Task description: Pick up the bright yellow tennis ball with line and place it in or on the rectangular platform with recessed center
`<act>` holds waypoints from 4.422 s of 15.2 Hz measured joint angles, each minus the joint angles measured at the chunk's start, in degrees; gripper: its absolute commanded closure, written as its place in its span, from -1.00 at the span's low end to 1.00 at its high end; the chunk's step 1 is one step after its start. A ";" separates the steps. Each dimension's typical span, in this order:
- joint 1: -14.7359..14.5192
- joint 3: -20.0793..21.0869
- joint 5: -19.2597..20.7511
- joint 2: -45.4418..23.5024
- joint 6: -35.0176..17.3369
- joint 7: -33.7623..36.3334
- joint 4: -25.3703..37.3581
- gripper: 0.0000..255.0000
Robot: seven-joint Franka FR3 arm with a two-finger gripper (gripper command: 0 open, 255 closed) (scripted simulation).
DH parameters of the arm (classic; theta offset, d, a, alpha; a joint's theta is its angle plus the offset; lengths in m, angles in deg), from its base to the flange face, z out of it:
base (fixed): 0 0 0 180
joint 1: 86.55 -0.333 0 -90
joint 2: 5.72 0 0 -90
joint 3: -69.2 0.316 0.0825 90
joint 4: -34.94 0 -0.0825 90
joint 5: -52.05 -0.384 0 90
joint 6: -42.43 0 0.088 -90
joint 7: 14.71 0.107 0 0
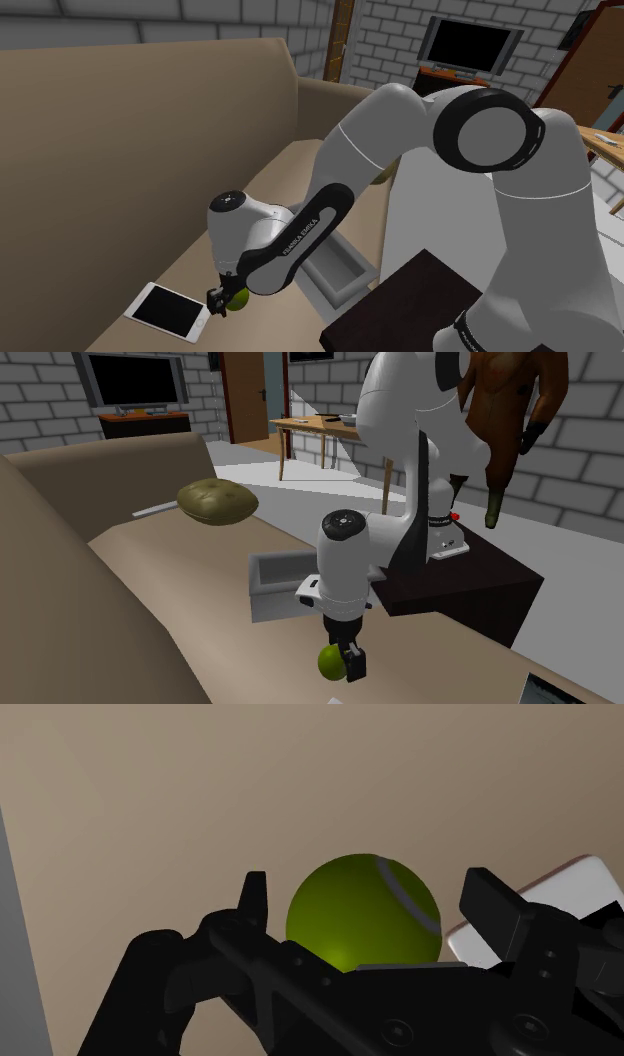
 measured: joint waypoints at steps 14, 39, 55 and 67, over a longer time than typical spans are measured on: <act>0.36 0.52 -0.54 1.31 1.04 -0.32 -0.27 1.00; 4.13 5.45 -7.95 16.22 15.15 -4.99 -0.30 1.00; 11.49 3.68 -15.00 31.40 15.74 -17.82 -13.56 1.00; 13.40 0.92 -14.78 25.34 1.31 -12.93 -20.02 -1.00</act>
